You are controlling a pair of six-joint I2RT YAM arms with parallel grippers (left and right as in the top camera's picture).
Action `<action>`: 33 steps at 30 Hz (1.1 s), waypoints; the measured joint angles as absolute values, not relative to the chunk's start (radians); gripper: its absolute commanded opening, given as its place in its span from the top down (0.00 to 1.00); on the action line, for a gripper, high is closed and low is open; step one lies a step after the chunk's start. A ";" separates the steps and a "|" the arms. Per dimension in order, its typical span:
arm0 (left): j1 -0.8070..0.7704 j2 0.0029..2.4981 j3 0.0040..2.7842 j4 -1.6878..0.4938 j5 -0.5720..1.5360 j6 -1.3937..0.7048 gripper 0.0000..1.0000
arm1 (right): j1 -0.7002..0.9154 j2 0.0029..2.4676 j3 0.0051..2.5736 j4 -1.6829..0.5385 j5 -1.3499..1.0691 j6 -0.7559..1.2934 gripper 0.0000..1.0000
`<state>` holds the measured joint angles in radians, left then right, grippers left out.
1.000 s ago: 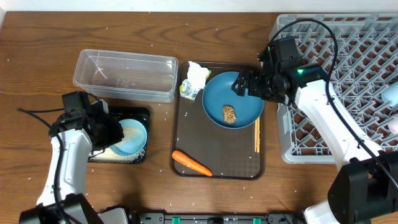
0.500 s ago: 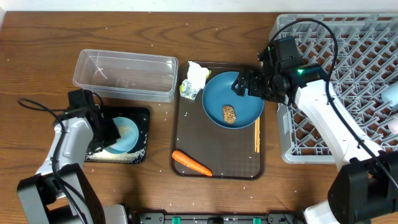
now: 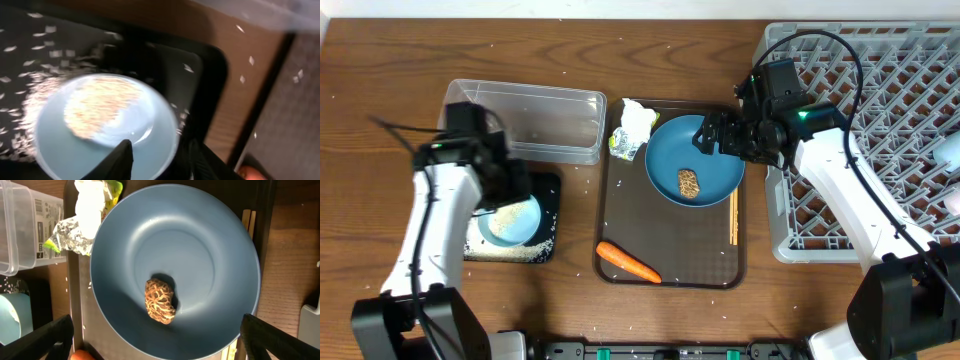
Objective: Sort waste into correct bins and load items into the dishwasher rack
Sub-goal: 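Tip the rice bowl with the left gripper to pour rice onto the black tray, then shake the tilted bowl with the left gripper to empty remaining rice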
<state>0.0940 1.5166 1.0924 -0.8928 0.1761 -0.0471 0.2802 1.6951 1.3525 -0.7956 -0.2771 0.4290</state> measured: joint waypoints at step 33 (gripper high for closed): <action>0.002 1.766 1.037 -0.801 0.039 -0.053 0.87 | 0.280 1.695 1.353 -0.796 -0.277 0.429 0.01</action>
